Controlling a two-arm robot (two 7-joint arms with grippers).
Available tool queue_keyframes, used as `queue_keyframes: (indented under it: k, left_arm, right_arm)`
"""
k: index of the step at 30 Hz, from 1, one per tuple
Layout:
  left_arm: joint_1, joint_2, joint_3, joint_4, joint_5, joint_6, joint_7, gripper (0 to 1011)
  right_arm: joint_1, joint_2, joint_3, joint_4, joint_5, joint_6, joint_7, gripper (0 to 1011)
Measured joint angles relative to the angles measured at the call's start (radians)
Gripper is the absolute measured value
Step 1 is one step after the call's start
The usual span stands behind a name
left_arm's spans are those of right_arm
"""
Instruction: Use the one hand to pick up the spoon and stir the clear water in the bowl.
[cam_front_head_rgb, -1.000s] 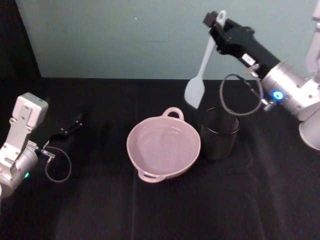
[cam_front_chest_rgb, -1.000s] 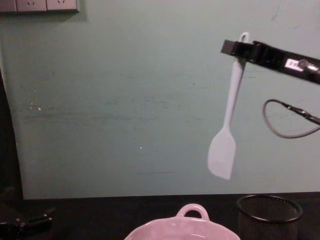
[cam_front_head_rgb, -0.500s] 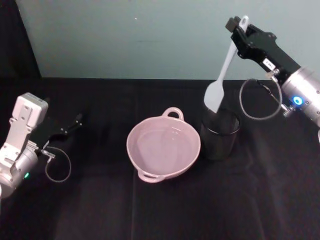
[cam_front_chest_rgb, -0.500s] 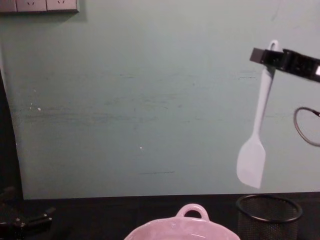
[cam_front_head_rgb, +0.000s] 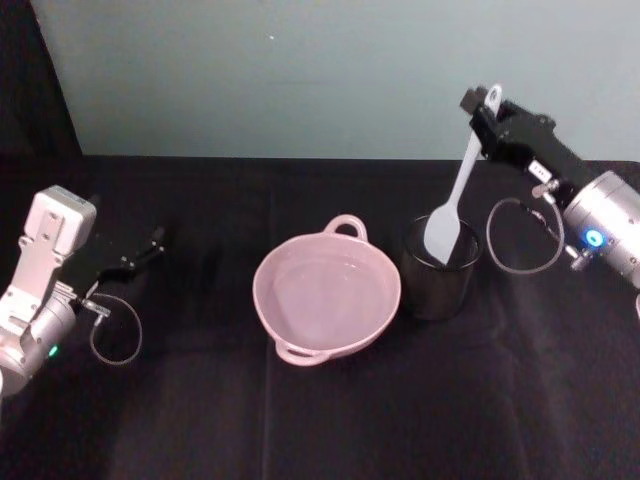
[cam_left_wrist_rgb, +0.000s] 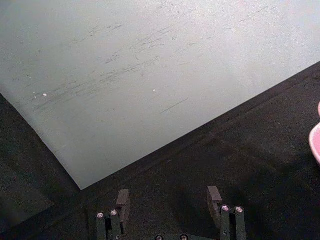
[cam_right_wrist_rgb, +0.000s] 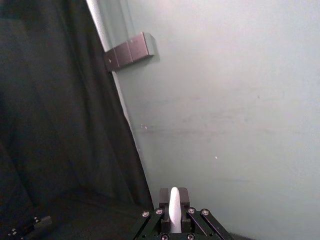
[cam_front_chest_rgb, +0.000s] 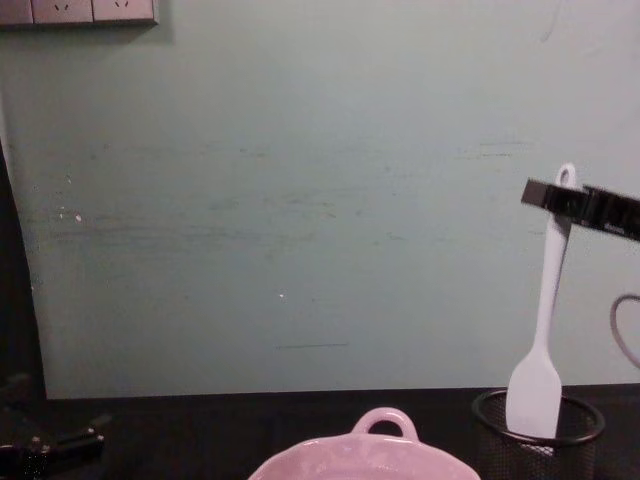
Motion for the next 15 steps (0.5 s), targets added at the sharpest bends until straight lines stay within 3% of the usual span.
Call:
queue_keyframes:
  k: [15]
  left_arm:
    - [0.000,0.000,0.000,0.000,0.000,0.000,0.000,1011]
  right_arm:
    - [0.012,-0.058,-0.003,0.148,0.029,-0.014,0.047,112]
